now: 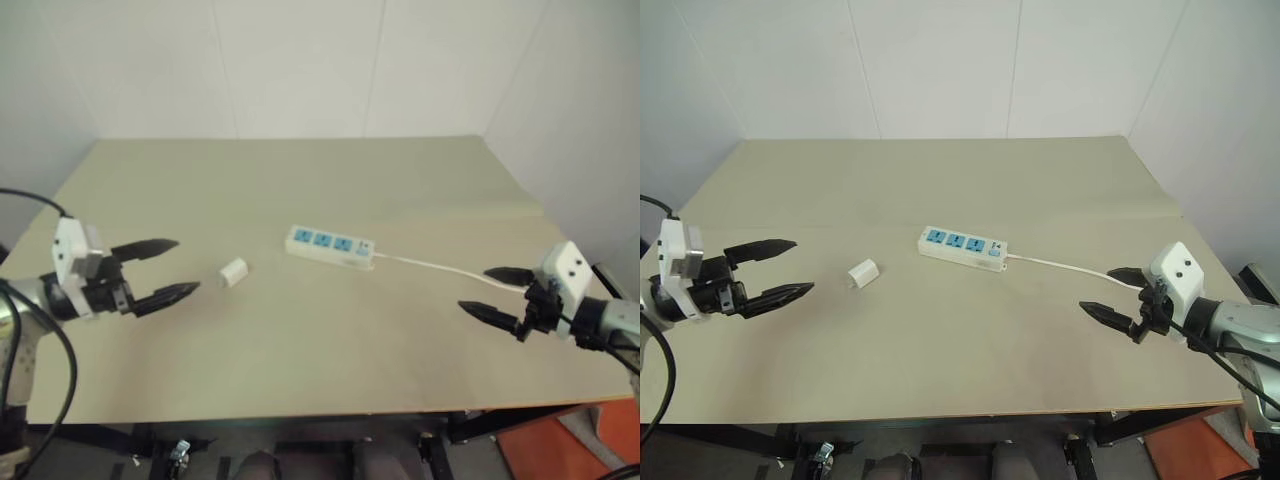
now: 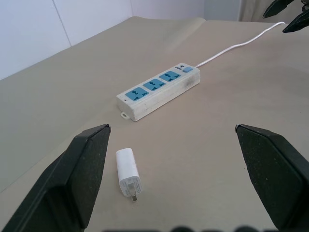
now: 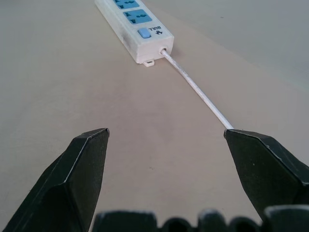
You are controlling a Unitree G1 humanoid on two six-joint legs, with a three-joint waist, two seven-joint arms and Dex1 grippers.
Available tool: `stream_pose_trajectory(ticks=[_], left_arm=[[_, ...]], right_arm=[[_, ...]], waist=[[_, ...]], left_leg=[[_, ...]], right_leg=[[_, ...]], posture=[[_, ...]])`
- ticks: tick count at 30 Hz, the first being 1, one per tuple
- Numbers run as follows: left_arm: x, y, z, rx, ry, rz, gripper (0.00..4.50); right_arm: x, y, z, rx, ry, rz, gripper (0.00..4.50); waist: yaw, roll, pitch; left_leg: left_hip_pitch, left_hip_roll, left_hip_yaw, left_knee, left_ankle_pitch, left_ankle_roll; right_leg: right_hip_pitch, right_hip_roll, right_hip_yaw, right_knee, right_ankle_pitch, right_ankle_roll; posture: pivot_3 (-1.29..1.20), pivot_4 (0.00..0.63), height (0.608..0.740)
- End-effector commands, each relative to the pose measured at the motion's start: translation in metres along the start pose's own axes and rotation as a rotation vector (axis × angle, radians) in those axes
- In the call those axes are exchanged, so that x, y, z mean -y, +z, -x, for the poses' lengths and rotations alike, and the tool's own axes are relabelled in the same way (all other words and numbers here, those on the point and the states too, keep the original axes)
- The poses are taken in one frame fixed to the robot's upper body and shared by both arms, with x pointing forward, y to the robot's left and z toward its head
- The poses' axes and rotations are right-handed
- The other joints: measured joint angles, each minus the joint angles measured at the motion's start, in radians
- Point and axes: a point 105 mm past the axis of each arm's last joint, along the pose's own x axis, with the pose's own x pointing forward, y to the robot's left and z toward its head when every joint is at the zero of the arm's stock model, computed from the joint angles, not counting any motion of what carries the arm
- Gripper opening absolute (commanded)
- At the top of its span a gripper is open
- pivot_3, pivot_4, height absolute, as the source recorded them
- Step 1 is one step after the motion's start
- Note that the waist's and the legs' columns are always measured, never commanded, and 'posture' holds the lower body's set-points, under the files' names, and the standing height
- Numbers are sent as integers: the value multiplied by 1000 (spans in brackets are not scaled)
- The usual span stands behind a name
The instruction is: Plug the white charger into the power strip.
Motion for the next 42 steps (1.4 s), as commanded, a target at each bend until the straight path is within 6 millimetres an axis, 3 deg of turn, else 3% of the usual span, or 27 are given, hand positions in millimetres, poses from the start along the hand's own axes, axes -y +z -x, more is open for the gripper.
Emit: stream_pose_trajectory(ticks=[1, 28, 34, 40, 42], left_arm=[[3, 8, 0, 25, -5, -21, 4500], [3, 7, -6, 42, -18, -15, 4500], [13, 8, -24, 74, -89, 0, 4500], [27, 7, -47, 112, -164, 10, 4500], [33, 7, -54, 122, -190, 12, 4500]], right_arm=[[4, 13, 4, 24, -19, 65, 4463], [8, 12, -4, 33, 6, 42, 4463], [23, 6, -44, 25, 59, 49, 4463], [41, 7, -104, 10, 103, 74, 4463], [43, 9, -119, -4, 117, 90, 4463]], waist=[[0, 0, 0], [-1, 0, 0], [-7, 0, 0], [-15, 0, 0], [-19, 0, 0]], left_leg=[[0, 0, 0, 0, 0, 0], [0, 0, 0, 0, 0, 0], [2, 0, 1, 0, 0, 0], [0, 0, 1, 0, 0, 0], [-1, 0, 1, 0, 0, 0]], right_leg=[[0, 0, 0, 0, 0, 0], [0, 0, 0, 0, 0, 0], [1, 0, 1, 0, 0, 0], [0, 0, 1, 0, 1, 0], [0, 0, 1, -1, 5, -6]], posture=[[0, 150, 740], [0, 150, 740], [0, 150, 740], [0, 150, 740], [0, 150, 740]])
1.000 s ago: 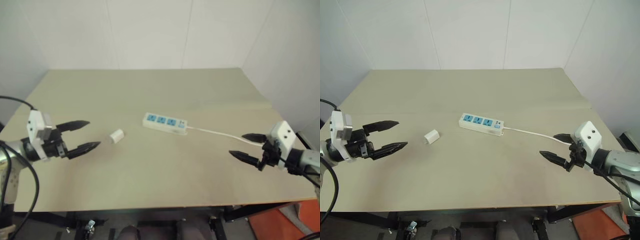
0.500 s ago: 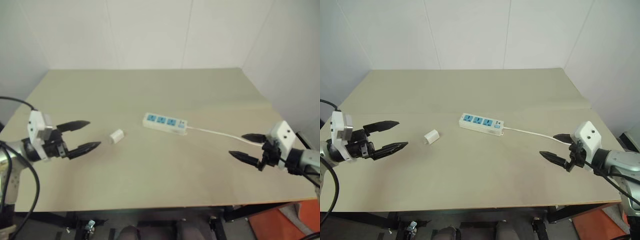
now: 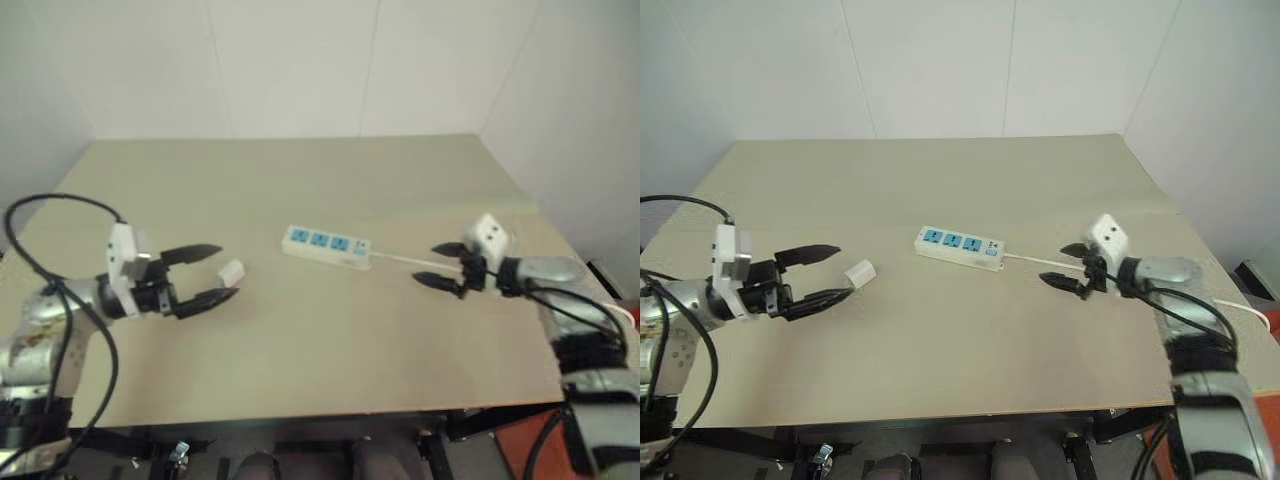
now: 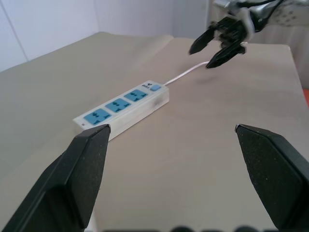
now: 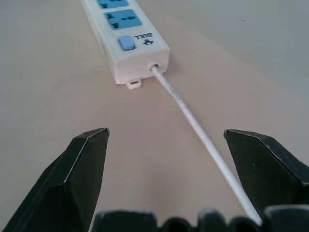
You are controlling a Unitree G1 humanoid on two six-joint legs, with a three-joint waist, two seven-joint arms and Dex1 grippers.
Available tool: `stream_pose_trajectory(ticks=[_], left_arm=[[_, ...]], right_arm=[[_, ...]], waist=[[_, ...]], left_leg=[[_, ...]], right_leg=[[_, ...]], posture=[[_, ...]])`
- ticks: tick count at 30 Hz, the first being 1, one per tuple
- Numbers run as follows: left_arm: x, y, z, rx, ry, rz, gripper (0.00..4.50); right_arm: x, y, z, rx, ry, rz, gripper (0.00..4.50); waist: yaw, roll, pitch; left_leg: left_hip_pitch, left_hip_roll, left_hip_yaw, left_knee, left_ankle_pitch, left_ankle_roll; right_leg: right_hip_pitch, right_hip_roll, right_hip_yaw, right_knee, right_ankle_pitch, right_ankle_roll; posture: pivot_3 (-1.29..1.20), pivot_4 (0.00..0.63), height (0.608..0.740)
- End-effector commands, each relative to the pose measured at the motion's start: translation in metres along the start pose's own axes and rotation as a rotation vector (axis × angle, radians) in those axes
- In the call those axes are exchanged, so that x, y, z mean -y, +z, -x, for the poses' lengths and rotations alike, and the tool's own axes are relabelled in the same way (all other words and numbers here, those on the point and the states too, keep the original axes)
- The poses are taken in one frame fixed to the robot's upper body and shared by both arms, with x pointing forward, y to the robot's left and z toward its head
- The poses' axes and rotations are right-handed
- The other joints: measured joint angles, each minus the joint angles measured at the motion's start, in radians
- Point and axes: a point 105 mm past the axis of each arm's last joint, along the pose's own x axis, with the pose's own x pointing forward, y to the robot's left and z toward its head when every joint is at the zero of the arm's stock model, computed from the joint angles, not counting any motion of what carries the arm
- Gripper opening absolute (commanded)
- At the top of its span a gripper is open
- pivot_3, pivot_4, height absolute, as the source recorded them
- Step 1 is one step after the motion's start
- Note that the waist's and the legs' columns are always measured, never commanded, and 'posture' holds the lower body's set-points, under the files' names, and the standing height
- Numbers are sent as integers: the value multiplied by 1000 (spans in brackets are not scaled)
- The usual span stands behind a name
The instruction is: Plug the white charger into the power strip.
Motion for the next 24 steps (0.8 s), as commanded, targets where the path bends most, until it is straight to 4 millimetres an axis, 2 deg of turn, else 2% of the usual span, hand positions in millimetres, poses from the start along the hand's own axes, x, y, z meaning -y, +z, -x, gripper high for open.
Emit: stream_pose_trajectory(ticks=[1, 5, 14, 18, 24], left_arm=[[9, 10, -12, 33, -53, -40, 4500], [18, 11, -22, 65, -86, -35, 4500], [33, 12, -36, 101, -118, -20, 4500], [35, 11, -37, 102, -119, -19, 4500], [32, 11, -37, 101, -115, -23, 4500]], right_arm=[[12, 8, -14, -13, -2, 68, 4463], [21, 1, -29, -61, -49, 45, 4463], [27, -17, -38, -129, -138, -97, 4463], [26, -17, -40, -152, -134, -130, 3562], [25, -14, -41, -159, -113, -118, 1349]], waist=[[-5, 0, 0], [-5, 0, 0], [-11, 0, 0], [-13, 0, 0], [-11, 0, 0]], left_leg=[[0, 0, 0, 0, 0, 0], [-1, 0, -1, 0, 0, 0], [0, -1, -1, 0, 0, 0], [1, 0, -1, 0, 0, 0], [0, -1, -1, 0, 0, 0]], right_leg=[[0, 0, 0, 0, 1, -1], [0, 0, 0, -1, 1, -1], [0, -1, 0, 0, 2, -2], [0, 0, 1, 1, 2, -2], [0, 0, 0, 0, 2, -2]], posture=[[0, 150, 740], [0, 150, 740], [0, 150, 740], [0, 150, 740], [0, 150, 740]])
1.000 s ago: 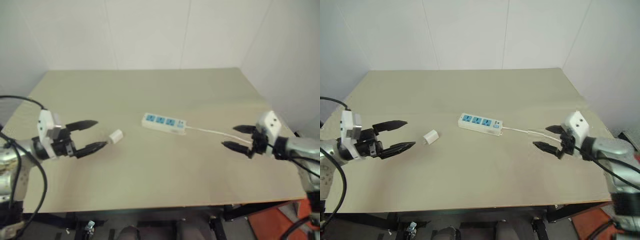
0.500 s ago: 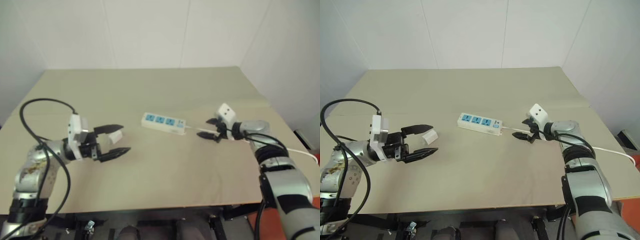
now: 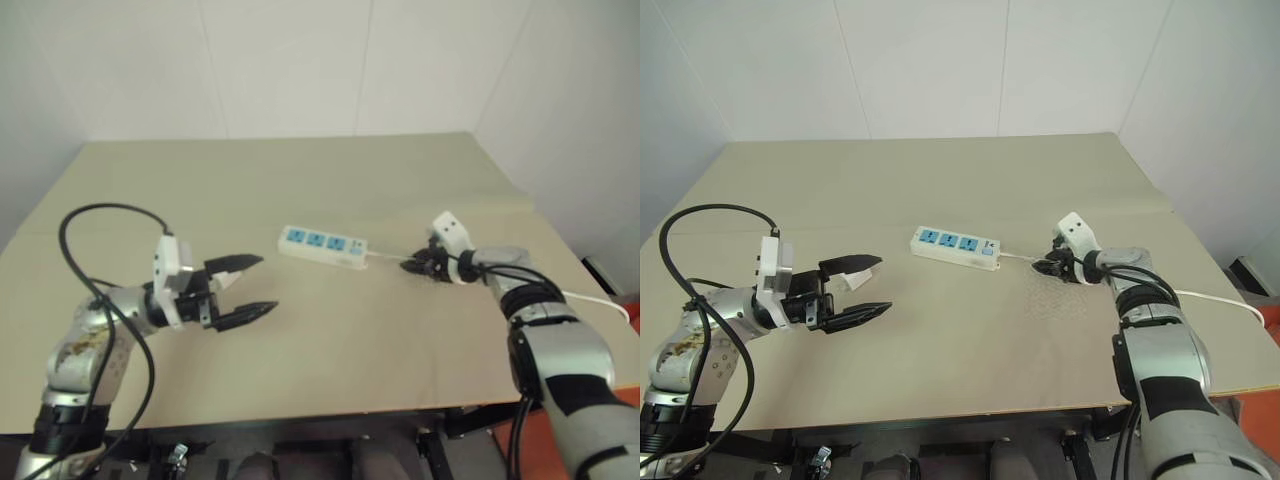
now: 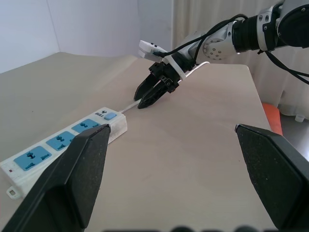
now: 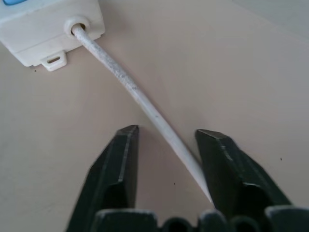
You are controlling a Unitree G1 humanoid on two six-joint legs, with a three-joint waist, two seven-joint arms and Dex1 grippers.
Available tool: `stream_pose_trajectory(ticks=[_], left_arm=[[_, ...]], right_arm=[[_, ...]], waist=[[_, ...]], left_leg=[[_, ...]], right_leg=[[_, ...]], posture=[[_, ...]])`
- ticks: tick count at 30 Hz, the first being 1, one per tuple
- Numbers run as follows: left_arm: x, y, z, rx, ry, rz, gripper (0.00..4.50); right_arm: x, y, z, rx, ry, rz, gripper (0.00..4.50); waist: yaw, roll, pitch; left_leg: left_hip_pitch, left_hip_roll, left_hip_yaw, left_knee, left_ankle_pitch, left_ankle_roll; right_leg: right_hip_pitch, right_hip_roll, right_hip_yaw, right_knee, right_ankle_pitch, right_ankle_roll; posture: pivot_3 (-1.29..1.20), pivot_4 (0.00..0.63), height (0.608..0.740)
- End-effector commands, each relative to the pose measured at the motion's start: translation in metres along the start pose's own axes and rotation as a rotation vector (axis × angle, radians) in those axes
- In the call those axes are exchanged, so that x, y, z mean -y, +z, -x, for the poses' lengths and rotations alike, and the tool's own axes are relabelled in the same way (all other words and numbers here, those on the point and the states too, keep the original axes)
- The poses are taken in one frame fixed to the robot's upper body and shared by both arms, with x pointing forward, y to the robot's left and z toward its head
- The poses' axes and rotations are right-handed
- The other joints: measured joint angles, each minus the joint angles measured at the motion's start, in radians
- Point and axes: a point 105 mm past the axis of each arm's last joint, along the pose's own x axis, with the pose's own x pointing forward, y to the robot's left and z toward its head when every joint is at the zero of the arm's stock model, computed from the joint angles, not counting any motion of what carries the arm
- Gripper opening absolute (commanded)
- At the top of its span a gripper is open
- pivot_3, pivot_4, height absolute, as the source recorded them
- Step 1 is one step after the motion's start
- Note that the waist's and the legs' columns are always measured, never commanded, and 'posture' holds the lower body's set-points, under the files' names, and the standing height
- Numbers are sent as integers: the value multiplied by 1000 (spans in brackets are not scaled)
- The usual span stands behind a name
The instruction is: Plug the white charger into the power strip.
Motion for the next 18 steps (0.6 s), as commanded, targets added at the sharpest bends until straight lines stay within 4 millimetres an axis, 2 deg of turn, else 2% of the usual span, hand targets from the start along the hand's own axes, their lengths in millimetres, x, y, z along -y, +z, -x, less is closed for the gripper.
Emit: stream_pose_trajectory(ticks=[1, 4, 9, 12, 16, 18], left_arm=[[0, 9, -2, 19, -11, -43, 4500], [0, 7, -4, 21, -8, -42, 4500], [0, 6, -8, 25, -17, -35, 4500], [-2, 7, -7, 19, -18, -41, 4500], [-3, 7, -4, 13, -14, -43, 4500], [-4, 6, -3, 3, -16, -40, 4500]], right_arm=[[3, 10, 3, 13, 3, 22, 983], [1, 11, 3, 16, 23, 34, 45], [3, 14, 7, 31, 19, 90, 6], [-3, 18, 13, 87, 86, 138, 6], [-15, 7, 24, 106, 161, 216, 6], [-23, -2, 41, 124, 175, 236, 6]], waist=[[0, 0, 0], [0, 0, 0], [-1, 0, 0], [1, 0, 0], [3, 0, 0], [6, 0, 0]], left_leg=[[0, 0, 0, 0, 0, 0], [0, 0, 0, 0, 0, 0], [0, 0, 0, 0, 0, 0], [0, 0, 0, 0, 0, 0], [-1, 0, 0, 0, 0, 0], [-1, 0, 0, 0, 0, 0]], right_leg=[[0, 0, 0, 0, 0, 0], [0, 0, 0, 0, 0, 0], [0, 0, 0, 0, 0, 0], [0, 0, 0, 0, 0, 0], [0, 0, 0, -1, 0, 0], [0, 0, 0, -1, 0, 1]], posture=[[0, 150, 740], [0, 150, 740], [0, 150, 740], [0, 150, 740], [0, 150, 740], [0, 150, 740]])
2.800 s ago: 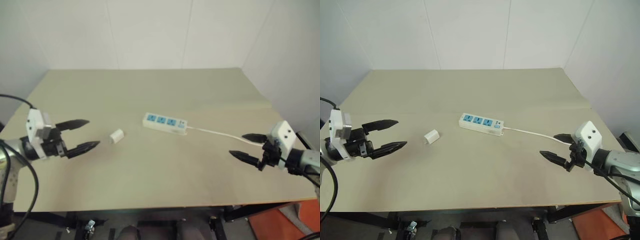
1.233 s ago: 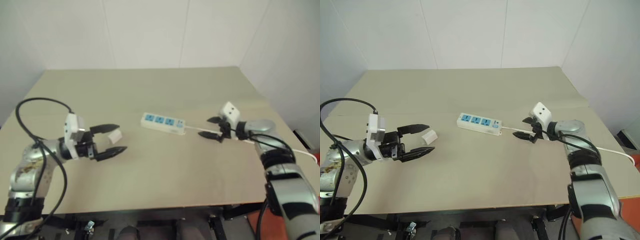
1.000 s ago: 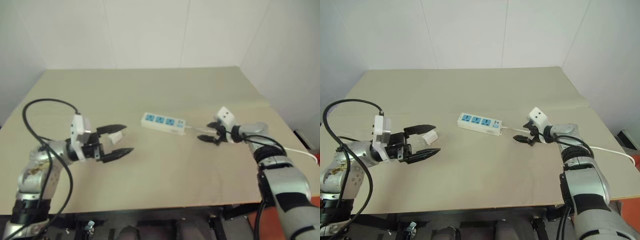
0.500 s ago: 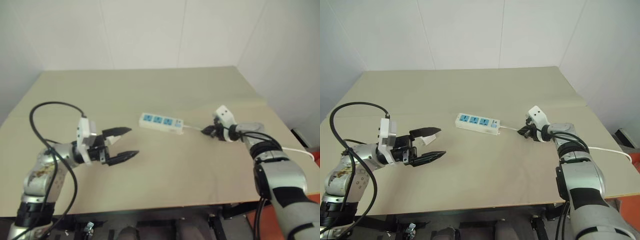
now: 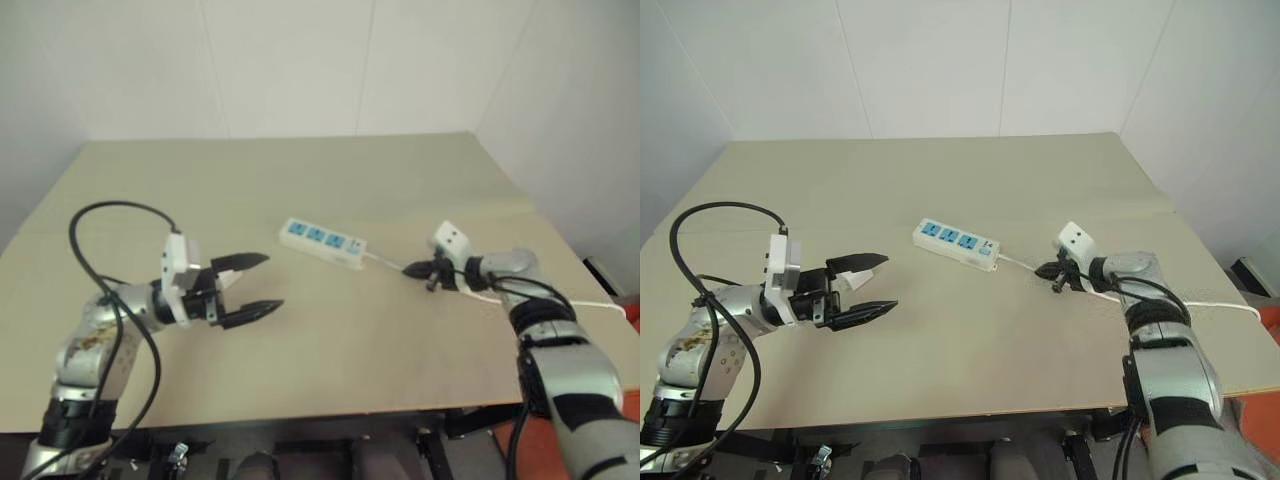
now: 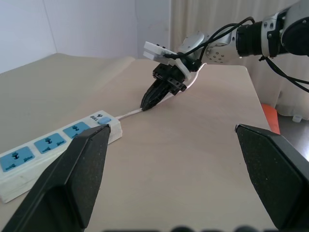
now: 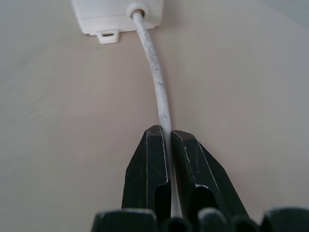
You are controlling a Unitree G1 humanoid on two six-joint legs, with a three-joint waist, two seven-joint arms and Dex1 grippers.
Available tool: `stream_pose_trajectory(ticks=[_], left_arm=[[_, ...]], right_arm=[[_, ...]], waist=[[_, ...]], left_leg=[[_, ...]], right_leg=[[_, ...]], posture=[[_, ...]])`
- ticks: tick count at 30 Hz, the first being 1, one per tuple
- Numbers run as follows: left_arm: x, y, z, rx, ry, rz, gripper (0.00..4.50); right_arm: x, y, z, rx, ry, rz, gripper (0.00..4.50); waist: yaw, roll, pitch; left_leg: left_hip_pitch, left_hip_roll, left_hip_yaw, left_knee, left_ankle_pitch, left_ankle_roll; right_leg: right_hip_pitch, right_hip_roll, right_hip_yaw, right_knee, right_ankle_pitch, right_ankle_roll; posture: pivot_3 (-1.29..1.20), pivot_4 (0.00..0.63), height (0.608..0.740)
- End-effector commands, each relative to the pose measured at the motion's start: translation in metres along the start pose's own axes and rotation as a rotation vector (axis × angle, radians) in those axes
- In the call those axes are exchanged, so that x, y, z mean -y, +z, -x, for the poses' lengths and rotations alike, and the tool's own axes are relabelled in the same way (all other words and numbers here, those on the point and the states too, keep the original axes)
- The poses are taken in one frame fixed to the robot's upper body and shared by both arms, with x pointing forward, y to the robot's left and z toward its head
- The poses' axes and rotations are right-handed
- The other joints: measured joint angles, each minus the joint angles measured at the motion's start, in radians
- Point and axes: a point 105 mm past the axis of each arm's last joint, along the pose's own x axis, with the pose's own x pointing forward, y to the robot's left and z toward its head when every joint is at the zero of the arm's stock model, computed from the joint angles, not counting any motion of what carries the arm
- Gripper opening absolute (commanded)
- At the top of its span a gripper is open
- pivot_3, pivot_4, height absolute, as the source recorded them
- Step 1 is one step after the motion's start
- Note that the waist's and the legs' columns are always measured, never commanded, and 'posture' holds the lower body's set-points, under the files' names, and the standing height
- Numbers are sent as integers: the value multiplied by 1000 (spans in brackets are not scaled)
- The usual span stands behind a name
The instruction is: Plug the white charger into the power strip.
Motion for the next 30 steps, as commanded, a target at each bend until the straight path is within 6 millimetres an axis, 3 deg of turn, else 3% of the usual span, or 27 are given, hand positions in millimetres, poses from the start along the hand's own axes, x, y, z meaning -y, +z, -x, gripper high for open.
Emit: stream_pose_trajectory(ticks=[1, 7, 13, 25, 26, 30], left_arm=[[-2, 6, 4, -3, 2, -39, 4500], [-2, 6, 2, -3, -9, -31, 4500], [-5, 4, -1, -7, -22, -25, 4500], [-8, 9, 1, 19, -2, -30, 4500], [-8, 9, 1, 24, -1, -28, 4500], [-6, 9, 0, 23, -4, -25, 4500]], right_arm=[[-8, 11, 27, 71, 1, 65, 6], [-39, 2, 66, 46, -42, 24, 6], [-51, 2, 74, 81, -82, -9, 6], [-62, 22, 80, 212, -78, 16, 4269], [-63, 24, 79, 232, -79, 12, 4468], [-72, 34, 65, 295, -46, -14, 4468]], waist=[[5, 0, 0], [20, 0, 0], [17, 0, 0], [25, 0, 0], [25, 0, 0], [24, 0, 0]], left_leg=[[0, 0, -1, 0, 0, 0], [0, 0, -1, 0, 0, 0], [2, 0, 0, 0, 0, 0], [1, 0, 0, 0, 0, 0], [1, 0, 0, 0, 0, 0], [1, 0, 0, 0, 0, 0]], right_leg=[[0, 0, 0, 0, 0, 0], [0, 0, -1, 1, -2, 4], [1, 1, 0, 1, -5, 9], [1, 0, 0, 0, -5, 9], [1, 0, 0, 0, -5, 9], [1, 0, 0, 0, -5, 9]], posture=[[0, 150, 740], [0, 150, 740], [0, 150, 740], [0, 150, 740], [0, 150, 740], [0, 150, 740]])
